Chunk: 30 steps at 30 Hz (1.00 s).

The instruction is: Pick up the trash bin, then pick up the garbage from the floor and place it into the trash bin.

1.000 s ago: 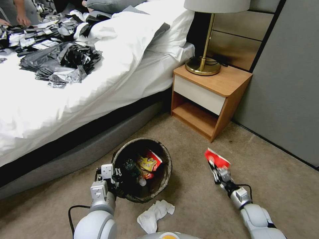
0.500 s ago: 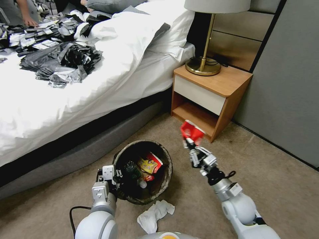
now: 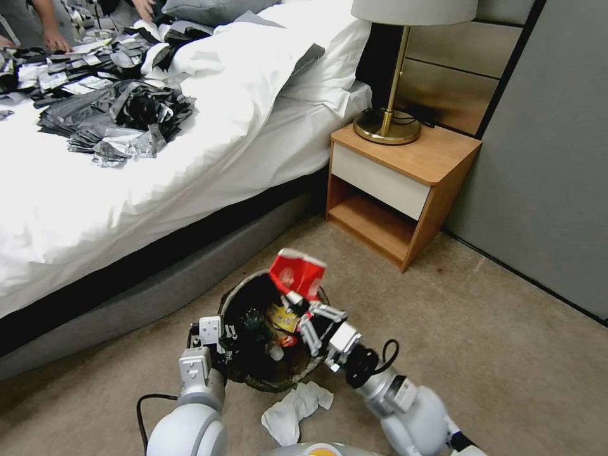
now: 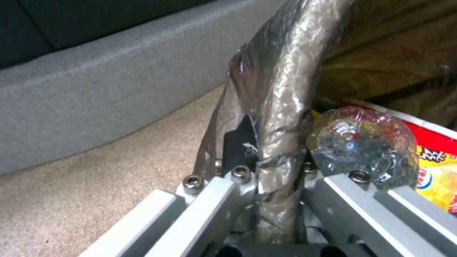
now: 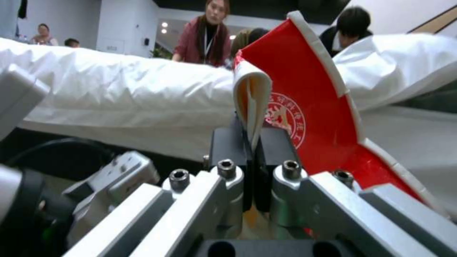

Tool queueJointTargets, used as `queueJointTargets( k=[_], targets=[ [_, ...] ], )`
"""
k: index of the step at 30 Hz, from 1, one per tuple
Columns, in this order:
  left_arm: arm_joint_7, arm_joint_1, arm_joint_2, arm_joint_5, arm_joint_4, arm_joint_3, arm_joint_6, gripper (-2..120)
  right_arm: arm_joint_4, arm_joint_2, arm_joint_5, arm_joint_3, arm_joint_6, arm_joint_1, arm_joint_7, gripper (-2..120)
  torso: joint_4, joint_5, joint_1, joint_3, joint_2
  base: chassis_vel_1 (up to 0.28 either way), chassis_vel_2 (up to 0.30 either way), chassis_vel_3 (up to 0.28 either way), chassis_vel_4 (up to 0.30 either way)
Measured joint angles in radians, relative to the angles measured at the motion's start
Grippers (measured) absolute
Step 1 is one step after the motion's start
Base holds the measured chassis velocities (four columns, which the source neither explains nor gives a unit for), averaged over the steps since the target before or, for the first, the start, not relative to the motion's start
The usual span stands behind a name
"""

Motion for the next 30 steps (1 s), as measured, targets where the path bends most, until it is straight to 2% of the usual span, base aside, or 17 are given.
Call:
queueJointTargets(
  k=[12, 20, 23, 24, 27, 28, 30],
  targets=[
    [0.0, -0.002, -0.008, 0.005, -0.001, 0.011, 0.001, 0, -0.088, 0.02, -0.019, -0.044, -0.02, 0.015, 0.017, 0, 0.0, 0.0, 0.0, 0.0, 0.0, 0.0, 0.0, 0.0, 0.0],
    [0.0, -0.003, -0.008, 0.005, 0.0, 0.012, 0.001, 0, -0.125, 0.024, -0.05, -0.06, -0.046, 0.018, 0.081, 1, 0.0, 0.0, 0.0, 0.0, 0.0, 0.0, 0.0, 0.0, 0.0],
    [0.0, -0.003, -0.009, 0.005, -0.003, 0.012, 0.001, 0, -0.14, 0.024, -0.057, -0.07, -0.05, 0.02, 0.094, 14, 0.0, 0.0, 0.0, 0.0, 0.0, 0.0, 0.0, 0.0, 0.0],
    [0.0, -0.003, -0.009, 0.005, -0.003, 0.012, 0.001, 0, -0.14, 0.024, -0.057, -0.07, -0.05, 0.02, 0.094, 14, 0.0, 0.0, 0.0, 0.0, 0.0, 0.0, 0.0, 0.0, 0.0],
    [0.0, -0.002, -0.011, 0.005, -0.008, 0.013, 0.001, 0, -0.145, 0.023, -0.063, -0.077, -0.051, 0.017, 0.095, 28, 0.0, 0.0, 0.0, 0.0, 0.0, 0.0, 0.0, 0.0, 0.0],
    [0.0, -0.002, -0.011, 0.005, -0.008, 0.013, 0.001, 0, -0.145, 0.023, -0.063, -0.077, -0.051, 0.017, 0.095, 28, 0.0, 0.0, 0.0, 0.0, 0.0, 0.0, 0.0, 0.0, 0.0],
    [0.0, -0.001, -0.011, 0.005, -0.01, 0.013, 0.001, 0, -0.15, 0.021, -0.067, -0.082, -0.051, 0.013, 0.094, 39, 0.0, 0.0, 0.0, 0.0, 0.0, 0.0, 0.0, 0.0, 0.0]
  ],
)
